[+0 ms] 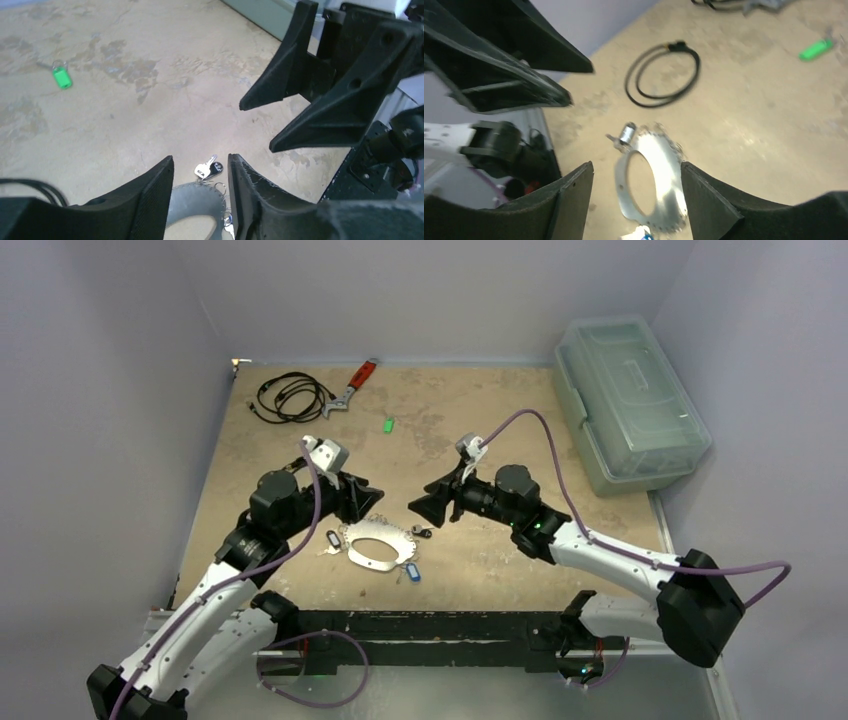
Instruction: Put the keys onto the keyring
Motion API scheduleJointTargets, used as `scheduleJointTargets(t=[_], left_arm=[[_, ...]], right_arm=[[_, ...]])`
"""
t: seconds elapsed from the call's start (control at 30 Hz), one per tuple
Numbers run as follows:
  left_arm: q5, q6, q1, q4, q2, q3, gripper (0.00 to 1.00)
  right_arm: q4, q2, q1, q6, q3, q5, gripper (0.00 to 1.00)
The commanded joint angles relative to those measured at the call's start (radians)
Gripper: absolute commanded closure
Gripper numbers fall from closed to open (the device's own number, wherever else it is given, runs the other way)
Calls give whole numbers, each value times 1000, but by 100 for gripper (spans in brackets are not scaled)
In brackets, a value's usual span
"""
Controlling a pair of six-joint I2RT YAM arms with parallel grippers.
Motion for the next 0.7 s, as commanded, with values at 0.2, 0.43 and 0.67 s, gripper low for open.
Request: scheduleJointTargets(t=[0.2,0.43,0.67], left_arm=[[-331,-46,4,-105,102,60,45],[-432,-65,-17,-171,255,85,44],[-513,-221,-91,-217,326,123,45]], right_arm=[[-399,174,15,-124,224,207,28],[-466,219,15,-124,282,308,27],[-411,237,15,-168,254,212,33]])
